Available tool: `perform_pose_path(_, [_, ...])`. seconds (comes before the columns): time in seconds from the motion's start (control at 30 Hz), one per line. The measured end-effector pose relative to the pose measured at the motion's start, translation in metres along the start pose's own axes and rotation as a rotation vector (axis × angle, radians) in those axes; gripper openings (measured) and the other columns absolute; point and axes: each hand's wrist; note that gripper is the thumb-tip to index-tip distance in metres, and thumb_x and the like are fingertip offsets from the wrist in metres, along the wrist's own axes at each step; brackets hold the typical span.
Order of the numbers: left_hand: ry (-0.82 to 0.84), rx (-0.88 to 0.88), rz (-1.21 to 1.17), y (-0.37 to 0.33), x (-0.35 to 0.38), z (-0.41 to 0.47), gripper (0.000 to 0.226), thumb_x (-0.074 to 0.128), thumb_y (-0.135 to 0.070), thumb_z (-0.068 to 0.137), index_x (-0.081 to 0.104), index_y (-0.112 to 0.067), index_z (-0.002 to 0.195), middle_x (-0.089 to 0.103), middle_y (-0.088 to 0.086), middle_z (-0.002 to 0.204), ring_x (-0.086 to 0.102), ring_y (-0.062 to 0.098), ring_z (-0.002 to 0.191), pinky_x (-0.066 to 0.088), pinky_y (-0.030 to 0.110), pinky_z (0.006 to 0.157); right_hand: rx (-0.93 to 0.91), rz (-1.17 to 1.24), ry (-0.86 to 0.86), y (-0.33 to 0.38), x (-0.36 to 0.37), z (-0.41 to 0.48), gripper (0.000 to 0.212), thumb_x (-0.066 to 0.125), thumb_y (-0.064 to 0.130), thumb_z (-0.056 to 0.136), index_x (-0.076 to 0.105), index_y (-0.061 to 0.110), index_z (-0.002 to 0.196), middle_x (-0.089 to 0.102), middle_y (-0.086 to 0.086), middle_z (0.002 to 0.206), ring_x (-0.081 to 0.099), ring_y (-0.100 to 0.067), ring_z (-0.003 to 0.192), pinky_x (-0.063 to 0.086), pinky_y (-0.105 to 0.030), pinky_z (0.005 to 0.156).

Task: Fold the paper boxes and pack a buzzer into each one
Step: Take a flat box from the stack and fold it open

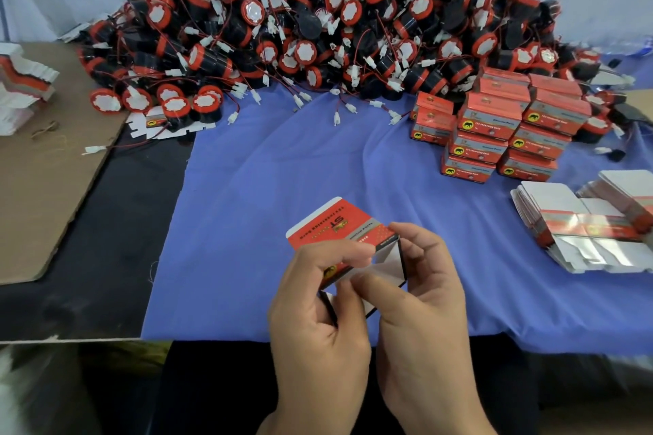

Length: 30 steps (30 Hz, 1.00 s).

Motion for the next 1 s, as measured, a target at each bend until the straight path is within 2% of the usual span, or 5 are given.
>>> perform_pose_path(0.5, [-0.146, 0.02, 0.058, 0.002, 0.011, -0.012, 0.054, 0.061, 0.014, 0.085, 0.065, -0.039, 0.096, 0.07, -0.01, 0.096, 0.073, 0.021, 0.095, 0.059, 0.044, 0.069, 0.03, -0.04, -0.086, -0.003, 0.005, -0.004, 0.064, 0.058, -0.029, 0.075, 0.071, 0.029, 0.097, 0.075, -0.003, 0.105, 0.073, -0.018, 0.086, 0.062, -0.038, 0.075])
perform_pose_path(0.57, [-0.156, -0.024, 0.003, 0.002, 0.008, -0.01, 0.052, 0.061, 0.009, 0.087, 0.066, -0.042, 0.098, 0.07, -0.006, 0.096, 0.072, 0.024, 0.092, 0.059, 0.045, 0.072, 0.045, -0.012, -0.105, -0.001, 0.004, -0.005, 0.069, 0.062, -0.028, 0.075, 0.072, 0.034, 0.104, 0.071, 0.003, 0.115, 0.073, -0.012, 0.093, 0.06, -0.026, 0.072])
perform_pose_path(0.67, [-0.171, -0.093, -0.162, -0.001, 0.002, -0.002, 0.05, 0.063, 0.007, 0.087, 0.069, -0.04, 0.102, 0.071, -0.003, 0.1, 0.071, 0.017, 0.093, 0.059, 0.033, 0.079, 0.1, 0.046, -0.124, 0.001, 0.0, -0.003, 0.075, 0.079, -0.012, 0.063, 0.069, 0.042, 0.115, 0.063, -0.001, 0.131, 0.067, -0.013, 0.118, 0.059, -0.032, 0.086])
perform_pose_path(0.83, [-0.119, -0.14, -0.296, -0.007, -0.001, 0.002, 0.05, 0.06, 0.009, 0.088, 0.068, -0.038, 0.105, 0.071, -0.012, 0.107, 0.067, -0.003, 0.095, 0.051, 0.01, 0.081, 0.296, 0.177, 0.055, 0.005, -0.007, -0.002, 0.075, 0.075, 0.003, 0.066, 0.057, 0.023, 0.136, 0.075, -0.016, 0.11, 0.073, -0.028, 0.099, 0.054, -0.042, 0.094])
perform_pose_path(1.0, [0.023, -0.105, -0.06, -0.001, -0.006, 0.001, 0.03, 0.059, -0.011, 0.097, 0.065, -0.031, 0.118, 0.07, -0.01, 0.118, 0.068, 0.012, 0.113, 0.049, 0.015, 0.091, 0.25, 0.11, 0.081, 0.01, -0.011, -0.001, 0.073, 0.077, -0.002, 0.072, 0.058, 0.034, 0.132, 0.077, -0.015, 0.106, 0.075, -0.027, 0.096, 0.062, -0.037, 0.086])
Point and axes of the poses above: each hand's wrist, its own z-axis towards the middle knuckle, its own x-axis out of the palm, y = z × x
